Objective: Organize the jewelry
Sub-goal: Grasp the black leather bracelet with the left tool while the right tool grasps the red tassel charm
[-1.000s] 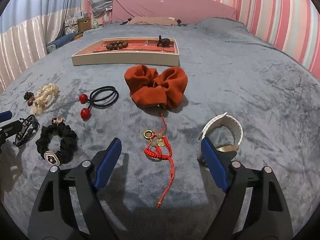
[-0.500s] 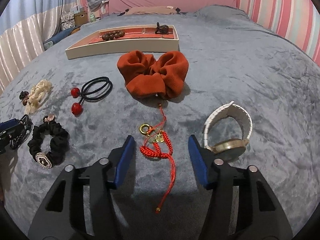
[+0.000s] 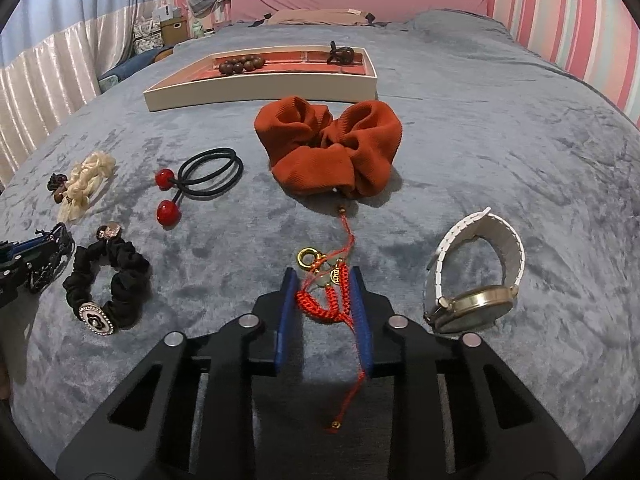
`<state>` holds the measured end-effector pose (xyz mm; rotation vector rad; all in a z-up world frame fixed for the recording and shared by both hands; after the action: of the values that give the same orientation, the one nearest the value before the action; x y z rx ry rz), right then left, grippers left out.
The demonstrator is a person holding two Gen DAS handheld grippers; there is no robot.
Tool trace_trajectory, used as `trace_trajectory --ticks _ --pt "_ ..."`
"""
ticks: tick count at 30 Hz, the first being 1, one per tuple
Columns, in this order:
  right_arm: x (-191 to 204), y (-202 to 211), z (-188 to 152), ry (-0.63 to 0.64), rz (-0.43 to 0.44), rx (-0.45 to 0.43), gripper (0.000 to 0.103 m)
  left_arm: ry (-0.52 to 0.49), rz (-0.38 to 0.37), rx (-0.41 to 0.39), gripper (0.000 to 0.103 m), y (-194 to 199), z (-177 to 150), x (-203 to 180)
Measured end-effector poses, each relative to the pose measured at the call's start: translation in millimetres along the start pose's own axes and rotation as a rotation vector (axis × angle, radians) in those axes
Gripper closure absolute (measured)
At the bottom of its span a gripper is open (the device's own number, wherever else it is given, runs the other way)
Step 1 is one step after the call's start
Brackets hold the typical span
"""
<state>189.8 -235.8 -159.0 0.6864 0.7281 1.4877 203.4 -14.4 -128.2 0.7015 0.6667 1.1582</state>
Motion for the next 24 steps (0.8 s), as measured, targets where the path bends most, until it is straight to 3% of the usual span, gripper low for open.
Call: trace_trajectory --ticks 5,24 --pt "-2.6 2.3 -0.9 -0.013 0.006 -0.008 0.087 0.004 0.002 -0.005 0.086 1.4 -0.8 0.8" --pt "-8.4 10.7 -0.8 -0.038 0.026 -0.044 0.09 0.002 0.008 -0.027 0.088 7.2 -2.6 1.4"
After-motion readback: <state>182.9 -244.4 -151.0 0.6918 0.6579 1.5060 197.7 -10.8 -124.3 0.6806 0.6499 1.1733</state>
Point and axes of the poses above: each gripper's, at about its wrist camera, not at the fingertips, and y roughly against the way its jaws point, x to its left, z to its top, the point moved 6 cm from there along -y, roughly the way its jaws point, and after that the axes turned 2 degrees about x, right-handed, at the moved point
